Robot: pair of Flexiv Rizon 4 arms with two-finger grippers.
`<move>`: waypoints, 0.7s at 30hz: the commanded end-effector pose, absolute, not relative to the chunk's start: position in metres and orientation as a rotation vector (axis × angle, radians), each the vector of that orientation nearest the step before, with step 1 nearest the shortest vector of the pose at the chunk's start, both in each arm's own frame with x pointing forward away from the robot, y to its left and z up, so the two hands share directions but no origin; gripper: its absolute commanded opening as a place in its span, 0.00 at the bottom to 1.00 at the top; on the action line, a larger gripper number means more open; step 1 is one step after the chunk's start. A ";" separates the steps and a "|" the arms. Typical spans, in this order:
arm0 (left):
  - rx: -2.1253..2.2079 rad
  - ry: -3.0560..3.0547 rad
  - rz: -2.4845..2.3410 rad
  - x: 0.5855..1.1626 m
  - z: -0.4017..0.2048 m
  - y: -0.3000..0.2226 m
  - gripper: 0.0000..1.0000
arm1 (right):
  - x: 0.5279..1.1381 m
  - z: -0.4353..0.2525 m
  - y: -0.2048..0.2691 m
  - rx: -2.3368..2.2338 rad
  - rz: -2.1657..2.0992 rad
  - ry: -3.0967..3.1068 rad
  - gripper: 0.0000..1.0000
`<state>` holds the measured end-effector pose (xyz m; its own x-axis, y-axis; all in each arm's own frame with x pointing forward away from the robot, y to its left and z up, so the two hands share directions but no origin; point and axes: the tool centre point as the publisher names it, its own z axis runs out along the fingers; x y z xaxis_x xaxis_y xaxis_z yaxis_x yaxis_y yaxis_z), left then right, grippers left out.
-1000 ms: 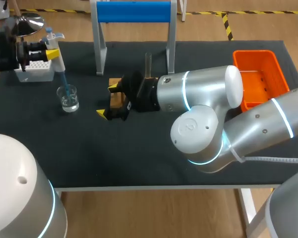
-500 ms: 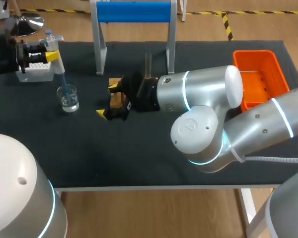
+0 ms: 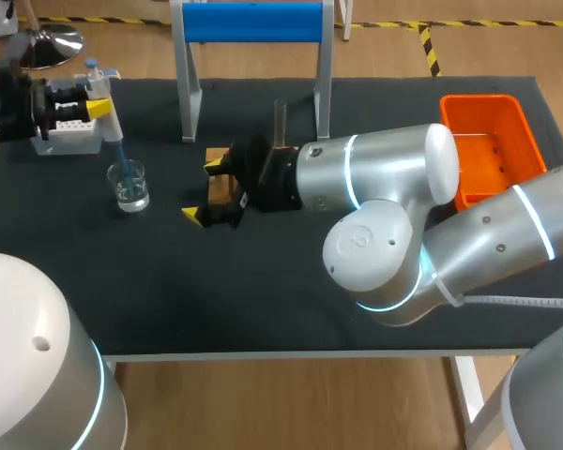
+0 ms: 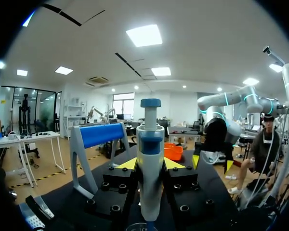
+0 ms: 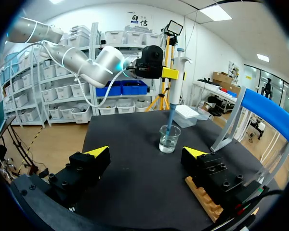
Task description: Invert the test tube, pick up the pipette, mount the tip to pipette, aspirate from beaker and dispense into the tube, eject the tip, return the pipette, and cap with the stopper.
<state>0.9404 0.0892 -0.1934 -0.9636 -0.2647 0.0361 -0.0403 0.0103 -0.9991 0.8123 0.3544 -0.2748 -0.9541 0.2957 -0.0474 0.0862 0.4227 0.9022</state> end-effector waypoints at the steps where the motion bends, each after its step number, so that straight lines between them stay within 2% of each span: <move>1: -0.315 2.112 -2.086 0.942 -0.195 0.091 0.00 | 0.813 -0.276 0.354 0.336 1.557 2.475 1.00; 21: -0.315 2.115 -2.087 0.941 -0.196 0.091 0.00 | 0.813 -0.276 0.354 0.336 1.557 2.475 1.00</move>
<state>0.9403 0.0898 -0.1952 -0.9648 -0.2601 0.0395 -0.0435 0.0095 -0.9990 0.8122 0.3545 -0.2746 -0.9540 0.2960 -0.0478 0.0860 0.4228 0.9021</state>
